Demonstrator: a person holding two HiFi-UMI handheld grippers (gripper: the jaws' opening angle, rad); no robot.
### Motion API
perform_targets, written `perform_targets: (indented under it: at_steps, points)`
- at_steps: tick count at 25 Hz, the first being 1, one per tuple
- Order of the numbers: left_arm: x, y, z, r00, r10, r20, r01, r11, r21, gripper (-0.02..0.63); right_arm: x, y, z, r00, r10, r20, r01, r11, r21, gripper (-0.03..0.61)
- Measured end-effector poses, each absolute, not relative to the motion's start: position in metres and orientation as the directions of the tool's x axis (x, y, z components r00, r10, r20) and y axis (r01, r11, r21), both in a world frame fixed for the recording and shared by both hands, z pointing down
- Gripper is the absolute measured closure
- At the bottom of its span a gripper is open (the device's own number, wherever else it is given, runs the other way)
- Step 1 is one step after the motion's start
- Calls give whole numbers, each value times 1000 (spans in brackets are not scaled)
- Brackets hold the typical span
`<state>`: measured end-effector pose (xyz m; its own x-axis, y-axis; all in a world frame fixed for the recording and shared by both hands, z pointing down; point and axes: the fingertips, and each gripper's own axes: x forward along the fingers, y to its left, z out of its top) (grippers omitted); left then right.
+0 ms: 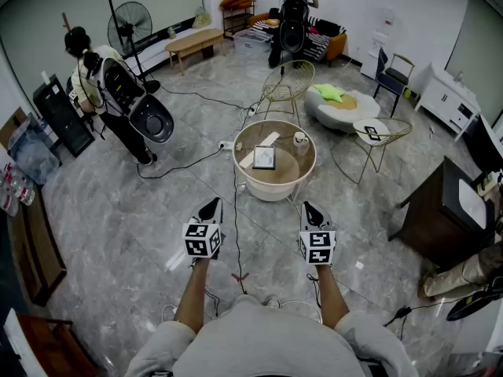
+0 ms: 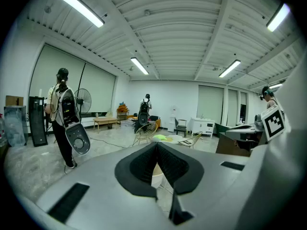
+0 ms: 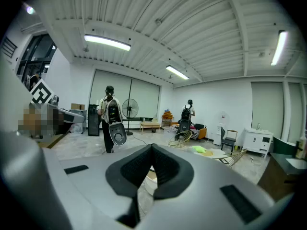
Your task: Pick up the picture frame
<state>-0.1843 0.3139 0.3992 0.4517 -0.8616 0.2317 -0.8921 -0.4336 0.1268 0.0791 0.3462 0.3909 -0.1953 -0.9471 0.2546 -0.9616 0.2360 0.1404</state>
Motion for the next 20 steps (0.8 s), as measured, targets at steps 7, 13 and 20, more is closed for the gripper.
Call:
perform_targets:
  at_steps: [7, 13, 20]
  points:
    - [-183, 315, 403, 454, -859, 235, -891, -433, 139, 598, 79, 346, 390, -202, -945, 257, -957, 246, 155, 577]
    - [-186, 318, 404, 454, -858, 239, -891, -436, 128, 598, 75, 347, 393, -205, -944, 258, -957, 249, 149, 577]
    - [-166, 323, 411, 516, -820, 246, -856, -499, 134, 444, 62, 351, 396, -318, -918, 236, -930, 351, 112, 420]
